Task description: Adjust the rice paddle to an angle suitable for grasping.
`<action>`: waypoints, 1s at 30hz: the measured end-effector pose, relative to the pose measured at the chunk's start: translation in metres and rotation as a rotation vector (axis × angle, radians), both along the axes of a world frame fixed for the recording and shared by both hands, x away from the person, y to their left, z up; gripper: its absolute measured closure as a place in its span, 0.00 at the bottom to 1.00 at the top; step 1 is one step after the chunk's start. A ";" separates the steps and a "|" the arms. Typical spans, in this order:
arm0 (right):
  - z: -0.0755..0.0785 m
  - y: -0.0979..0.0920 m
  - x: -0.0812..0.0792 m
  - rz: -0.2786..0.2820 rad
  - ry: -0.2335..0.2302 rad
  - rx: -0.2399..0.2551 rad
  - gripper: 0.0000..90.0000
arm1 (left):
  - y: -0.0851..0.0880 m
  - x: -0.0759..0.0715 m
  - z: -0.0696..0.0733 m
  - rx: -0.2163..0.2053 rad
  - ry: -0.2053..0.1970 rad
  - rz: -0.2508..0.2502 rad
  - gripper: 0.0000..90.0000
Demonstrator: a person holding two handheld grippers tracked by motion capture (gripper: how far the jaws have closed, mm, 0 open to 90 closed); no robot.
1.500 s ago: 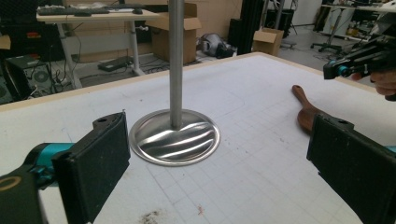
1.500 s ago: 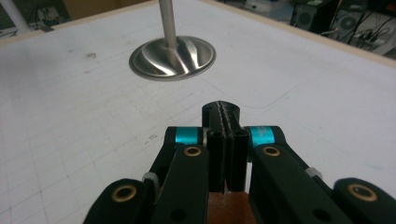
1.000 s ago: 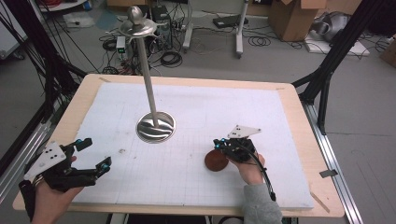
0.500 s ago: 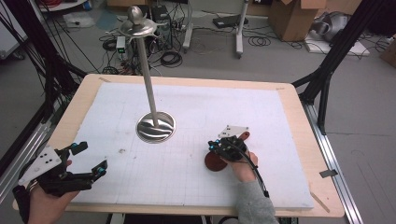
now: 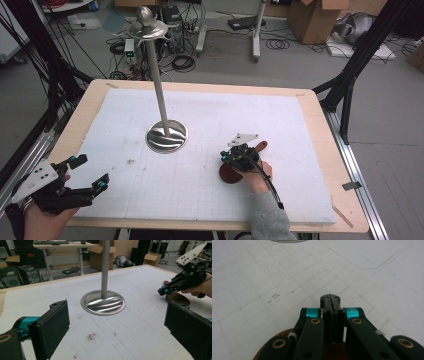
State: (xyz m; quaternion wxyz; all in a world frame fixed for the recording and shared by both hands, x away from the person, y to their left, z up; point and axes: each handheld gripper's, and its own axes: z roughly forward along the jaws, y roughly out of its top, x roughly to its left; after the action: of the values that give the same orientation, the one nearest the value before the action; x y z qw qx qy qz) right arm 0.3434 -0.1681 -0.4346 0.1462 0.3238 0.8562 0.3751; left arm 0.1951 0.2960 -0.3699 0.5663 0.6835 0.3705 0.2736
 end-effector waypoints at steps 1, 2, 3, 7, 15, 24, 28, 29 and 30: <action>0.000 0.001 0.001 0.003 0.007 -0.001 1.00 | 0.000 0.000 0.000 0.001 0.001 0.001 0.07; 0.000 0.001 0.001 -0.002 0.007 -0.006 1.00 | 0.000 -0.001 0.000 0.003 0.003 0.002 0.07; 0.000 0.002 0.002 -0.002 0.008 -0.008 1.00 | 0.000 -0.001 -0.001 0.003 0.004 0.000 0.07; -0.002 0.001 0.004 -0.017 0.009 -0.010 1.00 | 0.000 -0.002 -0.002 0.006 0.009 -0.002 0.07; -0.005 0.000 0.007 -0.043 0.018 -0.029 1.00 | 0.002 -0.004 -0.003 0.007 0.014 0.005 0.07; -0.004 0.001 0.006 -0.038 0.029 -0.053 1.00 | 0.003 -0.003 -0.004 0.011 0.014 0.006 0.07; -0.003 0.001 0.003 -0.028 0.042 -0.054 1.00 | 0.001 0.000 -0.003 0.004 0.010 -0.003 0.07; -0.003 0.001 0.001 -0.031 0.046 -0.055 1.00 | 0.000 0.001 -0.003 0.004 0.011 -0.003 0.07; -0.002 0.001 0.001 -0.030 0.048 -0.060 1.00 | -0.001 0.002 -0.003 0.003 0.012 -0.009 0.07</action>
State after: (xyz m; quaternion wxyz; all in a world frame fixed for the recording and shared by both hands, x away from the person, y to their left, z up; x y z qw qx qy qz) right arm 0.3442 -0.1669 -0.4368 0.1410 0.3408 0.8654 0.3392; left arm 0.1974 0.2950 -0.3730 0.5642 0.6876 0.3704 0.2677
